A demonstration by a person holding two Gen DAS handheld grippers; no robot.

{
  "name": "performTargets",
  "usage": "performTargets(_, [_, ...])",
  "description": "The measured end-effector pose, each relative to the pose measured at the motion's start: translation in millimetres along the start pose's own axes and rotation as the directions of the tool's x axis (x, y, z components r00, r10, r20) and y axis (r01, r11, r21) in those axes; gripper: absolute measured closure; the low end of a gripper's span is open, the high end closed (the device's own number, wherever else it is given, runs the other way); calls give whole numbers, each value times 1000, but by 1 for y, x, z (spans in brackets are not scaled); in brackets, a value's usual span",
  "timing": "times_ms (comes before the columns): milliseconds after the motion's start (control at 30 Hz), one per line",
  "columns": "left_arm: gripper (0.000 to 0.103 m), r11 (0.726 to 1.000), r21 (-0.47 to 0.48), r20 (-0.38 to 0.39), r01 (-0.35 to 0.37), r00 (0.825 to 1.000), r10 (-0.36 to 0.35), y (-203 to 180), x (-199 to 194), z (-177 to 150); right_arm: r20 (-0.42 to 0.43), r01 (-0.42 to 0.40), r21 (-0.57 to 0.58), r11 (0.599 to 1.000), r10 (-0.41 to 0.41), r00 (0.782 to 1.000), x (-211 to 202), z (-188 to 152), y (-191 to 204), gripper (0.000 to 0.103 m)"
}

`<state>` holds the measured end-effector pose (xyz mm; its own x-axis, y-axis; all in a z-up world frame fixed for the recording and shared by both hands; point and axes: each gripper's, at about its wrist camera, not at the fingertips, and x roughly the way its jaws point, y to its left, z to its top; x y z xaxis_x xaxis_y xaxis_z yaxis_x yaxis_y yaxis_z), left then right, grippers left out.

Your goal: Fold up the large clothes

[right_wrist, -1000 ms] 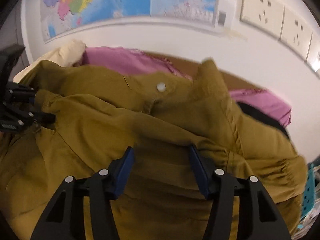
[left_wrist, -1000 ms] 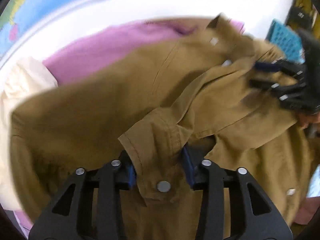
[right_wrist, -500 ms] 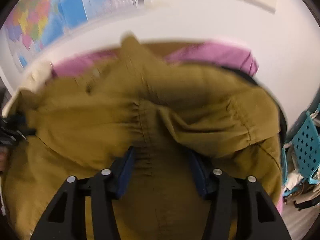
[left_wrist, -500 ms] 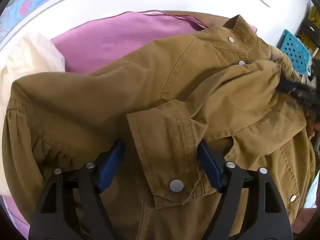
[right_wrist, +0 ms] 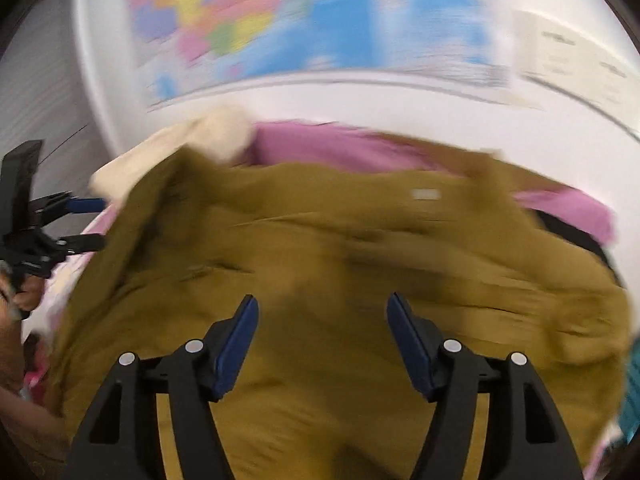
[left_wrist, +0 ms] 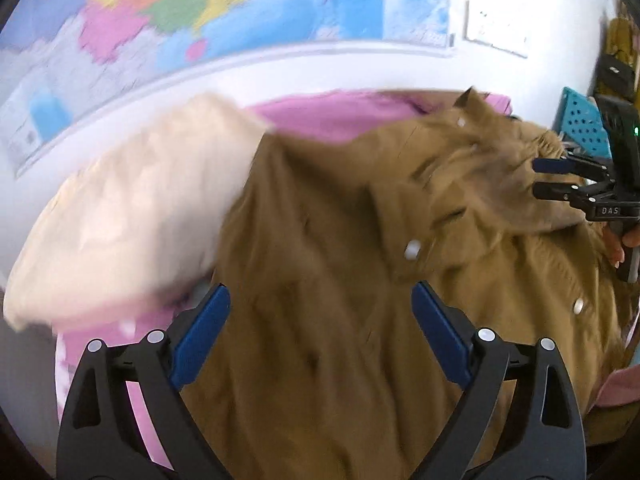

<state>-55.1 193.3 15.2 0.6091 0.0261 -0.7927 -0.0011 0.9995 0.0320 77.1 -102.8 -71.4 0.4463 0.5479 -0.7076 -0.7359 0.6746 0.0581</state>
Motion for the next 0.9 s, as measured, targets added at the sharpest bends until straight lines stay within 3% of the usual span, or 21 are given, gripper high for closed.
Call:
performTargets(167, [12, 998, -56, -62, 32, 997, -35, 7, 5, -42, -109, -76, -79, 994, 67, 992, 57, 2, 48, 38])
performTargets(300, [13, 996, -69, -85, 62, 994, -67, 2, 7, -63, -208, -59, -37, 998, 50, 977, 94, -3, 52, 33])
performTargets(333, [22, 995, -66, -93, 76, 992, -82, 0, 9, -67, -216, -63, -18, 998, 57, 975, 96, -2, 50, 34])
performTargets(367, [38, 994, -63, -101, 88, 990, -94, 0, 10, -69, -212, -66, 6, 998, 66, 975, 94, 0, 49, 34])
performTargets(467, [63, 992, -71, -118, 107, 986, -115, 3, 13, -72, -178, -100, 38, 994, 105, 978, 77, 6, 59, 32])
performTargets(567, [77, 981, -116, -88, 156, 982, -167, 14, 5, -70, -139, -213, 7, 977, 212, 967, 57, 6, 85, 32])
performTargets(667, [86, 967, -161, -43, 197, 978, -206, 26, -6, -66, -141, -343, -31, 939, 336, 931, 47, 3, 119, 32])
performTargets(767, [88, 962, -173, -9, 213, 976, -218, 35, -18, -58, -176, -489, -30, 872, 477, 861, 48, -4, 158, 32])
performTargets(800, [88, 963, -164, 1, 216, 976, -218, 36, -22, -55, -198, -541, -30, 840, 526, 827, 52, -8, 175, 31])
performTargets(900, [88, 965, -150, 1, 215, 976, -218, 35, -25, -48, -249, -605, -34, 796, 579, 776, 66, -15, 215, 24])
